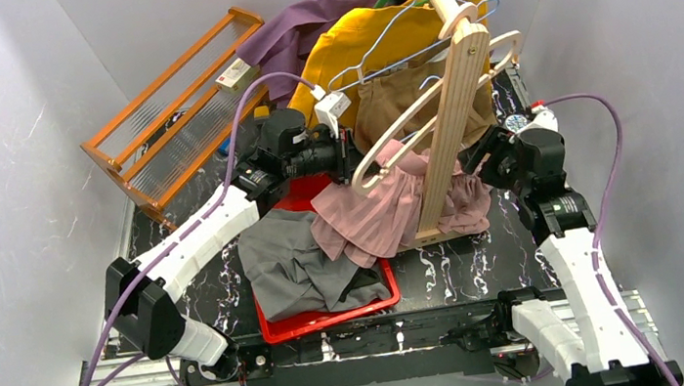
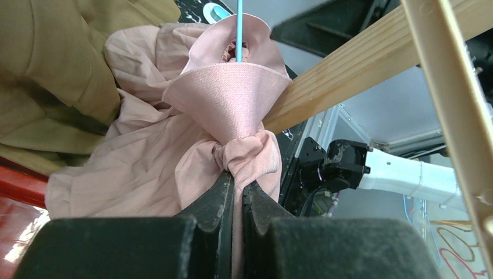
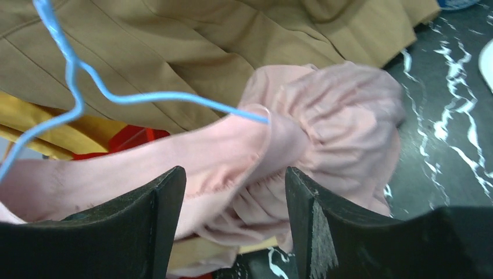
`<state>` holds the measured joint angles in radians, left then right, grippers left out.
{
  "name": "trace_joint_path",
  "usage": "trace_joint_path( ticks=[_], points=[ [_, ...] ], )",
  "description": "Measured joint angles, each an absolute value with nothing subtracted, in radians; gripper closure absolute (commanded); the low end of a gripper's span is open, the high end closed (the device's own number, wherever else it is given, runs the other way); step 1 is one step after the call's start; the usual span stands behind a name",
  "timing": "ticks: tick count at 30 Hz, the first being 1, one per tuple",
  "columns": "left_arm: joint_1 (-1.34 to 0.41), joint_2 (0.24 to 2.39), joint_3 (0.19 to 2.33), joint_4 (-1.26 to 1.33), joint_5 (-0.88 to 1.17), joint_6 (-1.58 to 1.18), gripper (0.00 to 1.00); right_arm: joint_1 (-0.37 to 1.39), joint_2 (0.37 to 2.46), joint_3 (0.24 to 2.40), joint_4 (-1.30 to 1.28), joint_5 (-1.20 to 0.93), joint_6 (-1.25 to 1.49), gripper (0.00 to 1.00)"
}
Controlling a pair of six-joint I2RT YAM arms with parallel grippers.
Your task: Remove the skirt from the hanger
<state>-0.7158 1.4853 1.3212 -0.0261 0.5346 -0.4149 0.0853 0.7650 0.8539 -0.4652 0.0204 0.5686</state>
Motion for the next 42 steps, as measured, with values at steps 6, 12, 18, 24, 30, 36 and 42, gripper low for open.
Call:
trace_joint_path(
  ticks=[6, 12, 18, 24, 30, 36, 42],
  points=[
    [-0.708, 1.489, 1.28, -0.004, 0.604, -0.447, 1.0, 0.069, 0.838, 0.855, -0.345, -0.028, 0.595, 0.16],
    [-0.701, 1.517, 1.28, 0.023, 0.69, -0.457, 1.0, 0.021, 0.882, 0.869, -0.241, -0.147, 0.586, 0.23],
    [-0.698, 1.53, 1.268, 0.022, 0.743, -0.453, 1.0, 0.02, 0.865, 0.862, -0.152, -0.246, 0.584, 0.26],
    [-0.698, 1.534, 1.268, 0.022, 0.764, -0.453, 1.0, 0.02, 0.818, 0.823, -0.079, -0.265, 0.58, 0.25],
    [-0.699, 1.534, 1.268, 0.022, 0.776, -0.448, 1.0, 0.02, 0.848, 0.778, 0.041, -0.269, 0.609, 0.29],
    [-0.705, 1.552, 1.269, 0.026, 0.786, -0.45, 1.0, 0.02, 0.892, 0.723, 0.176, -0.287, 0.66, 0.32],
    [-0.714, 1.563, 1.269, 0.029, 0.79, -0.455, 1.0, 0.02, 0.95, 0.722, 0.267, -0.344, 0.678, 0.35]
  ],
)
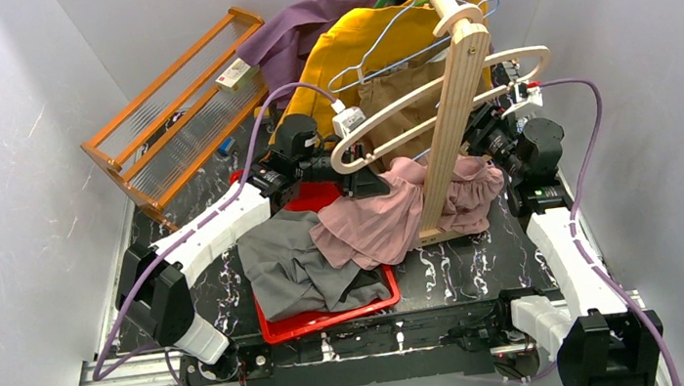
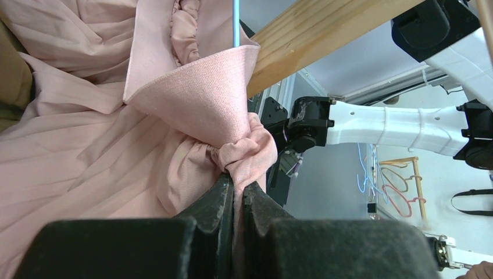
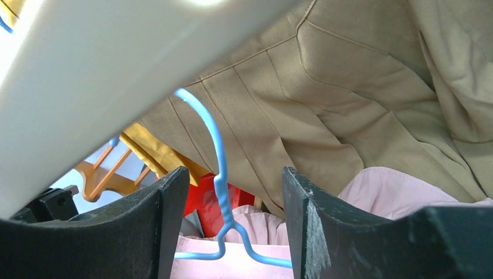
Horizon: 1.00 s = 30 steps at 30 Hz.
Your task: Remove the skirt from the hanger
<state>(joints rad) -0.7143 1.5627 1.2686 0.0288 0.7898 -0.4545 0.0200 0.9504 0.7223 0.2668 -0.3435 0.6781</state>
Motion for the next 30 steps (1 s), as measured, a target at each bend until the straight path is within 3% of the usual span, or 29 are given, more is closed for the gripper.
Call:
trace_joint_path(
  ticks=[5, 7, 11, 15, 19, 23, 25, 30],
  points=[
    [-0.72, 1.563, 1.269, 0.03, 0.79, -0.455, 1.0, 0.021, 0.969, 0.722, 0.286, -0.347, 0.685, 0.39],
    [-0.72, 1.563, 1.269, 0.03, 0.79, -0.455, 1.0, 0.022, 0.971, 0.719, 0.295, -0.344, 0.69, 0.46],
    [-0.723, 1.562, 1.269, 0.028, 0.783, -0.453, 1.0, 0.022, 0.987, 0.705, 0.317, -0.348, 0.7, 0.66],
    [-0.725, 1.558, 1.269, 0.019, 0.758, -0.451, 0.97, 0.028, 1.003, 0.705, 0.315, -0.356, 0.703, 0.99],
    [-0.729, 1.536, 1.269, -0.02, 0.71, -0.432, 0.61, 0.028, 0.979, 0.704, 0.29, -0.334, 0.687, 1.0],
    [-0.745, 1.483, 1.271, -0.103, 0.646, -0.401, 0.36, 0.028, 0.922, 0.704, 0.233, -0.279, 0.676, 1.0],
    [-0.749, 1.454, 1.264, -0.125, 0.614, -0.39, 0.34, 0.028, 0.891, 0.704, 0.209, -0.248, 0.674, 1.0],
    [-0.75, 1.358, 1.19, -0.154, 0.555, -0.379, 0.4, 0.028, 0.863, 0.714, 0.162, -0.218, 0.662, 1.0]
  ],
)
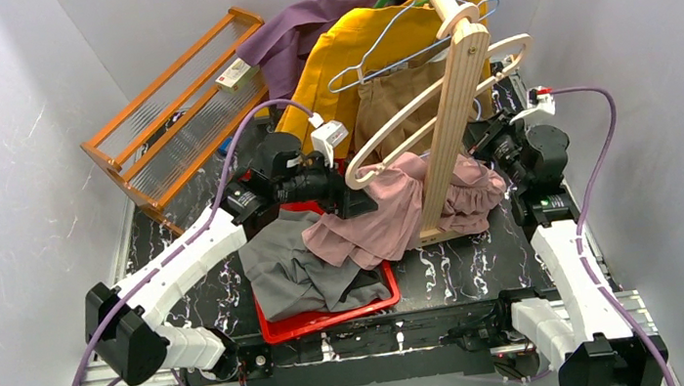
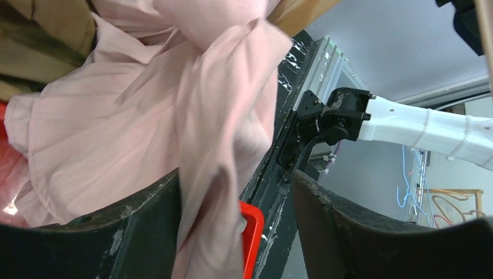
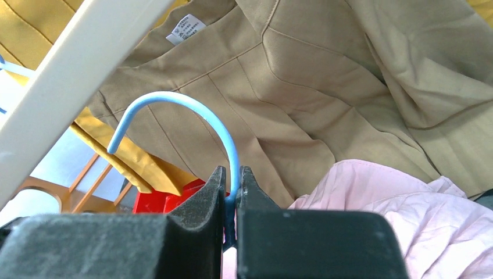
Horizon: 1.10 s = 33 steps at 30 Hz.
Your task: Remove the skirt from the hanger
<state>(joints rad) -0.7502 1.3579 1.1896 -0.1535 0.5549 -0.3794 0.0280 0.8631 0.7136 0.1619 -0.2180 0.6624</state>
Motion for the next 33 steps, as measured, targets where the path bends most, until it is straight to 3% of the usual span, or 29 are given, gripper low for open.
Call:
trace_joint_path(
  ticks=[4, 9, 13, 17, 33],
  points=[
    [-0.75, 1.335, 1.172, -0.183, 0.517, -0.377, 0.5, 0.028, 0.864, 0.733, 0.132, -0.207, 0.655, 1.0],
    [-0.75, 1.333, 1.172, -0.211, 0.458, -0.367, 0.72, 0.028, 0.862, 0.737, 0.12, -0.204, 0.654, 1.0],
    [-0.75, 1.321, 1.17, -0.234, 0.398, -0.364, 0.77, 0.028, 0.849, 0.737, 0.097, -0.18, 0.654, 1.0],
    [-0.75, 1.271, 1.134, -0.241, 0.336, -0.368, 1.0, 0.028, 0.838, 0.748, 0.069, -0.141, 0.654, 1.0],
    [-0.775, 1.043, 0.967, -0.213, -0.008, -0.508, 1.0, 0.057, 0.84, 0.797, -0.036, -0.058, 0.71, 1.0]
  ],
)
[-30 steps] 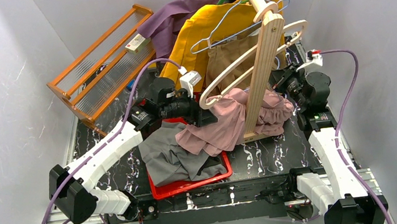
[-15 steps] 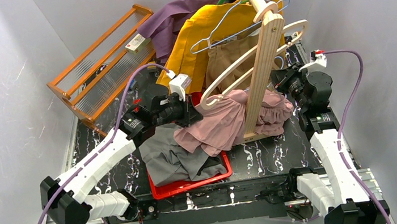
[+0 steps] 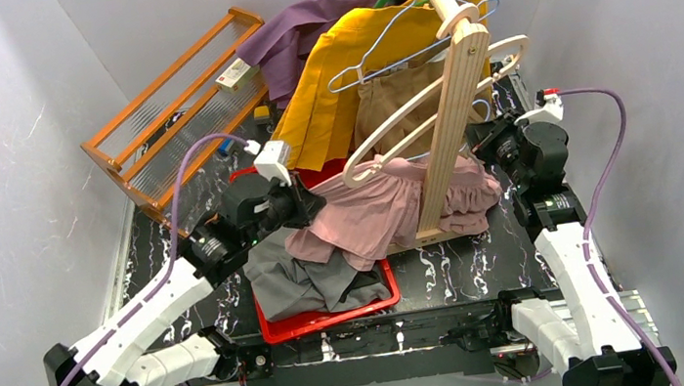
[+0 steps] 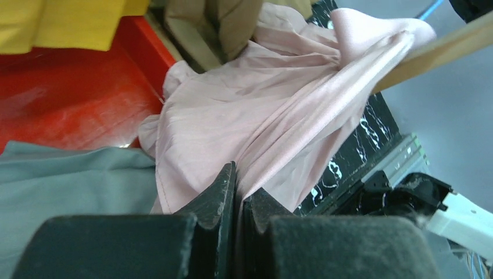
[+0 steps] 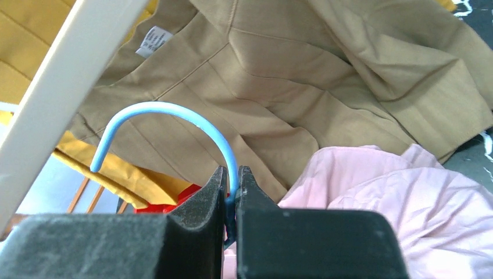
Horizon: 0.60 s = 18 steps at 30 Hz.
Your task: Remove the skirt from the hanger
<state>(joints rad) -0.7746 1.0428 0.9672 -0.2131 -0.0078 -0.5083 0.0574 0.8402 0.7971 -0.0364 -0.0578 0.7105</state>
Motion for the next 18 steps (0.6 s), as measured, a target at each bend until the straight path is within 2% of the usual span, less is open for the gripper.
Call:
trace_joint_path(
  ticks=[7, 14, 18],
  points=[
    [-0.784, 0.907, 0.859, -0.187, -0.115, -0.606, 1.0, 0.066, 0.817, 0.797, -0.083, 0.017, 0.706, 1.0],
    [-0.784, 0.901, 0.851, -0.197, -0.155, -0.641, 1.0, 0.062, 0.83, 0.813, -0.094, 0.065, 0.668, 1.0],
    [-0.78, 0.888, 0.827, -0.248, -0.207, -0.653, 1.0, -0.001, 0.835, 0.827, -0.073, 0.109, 0.664, 1.0]
  ],
)
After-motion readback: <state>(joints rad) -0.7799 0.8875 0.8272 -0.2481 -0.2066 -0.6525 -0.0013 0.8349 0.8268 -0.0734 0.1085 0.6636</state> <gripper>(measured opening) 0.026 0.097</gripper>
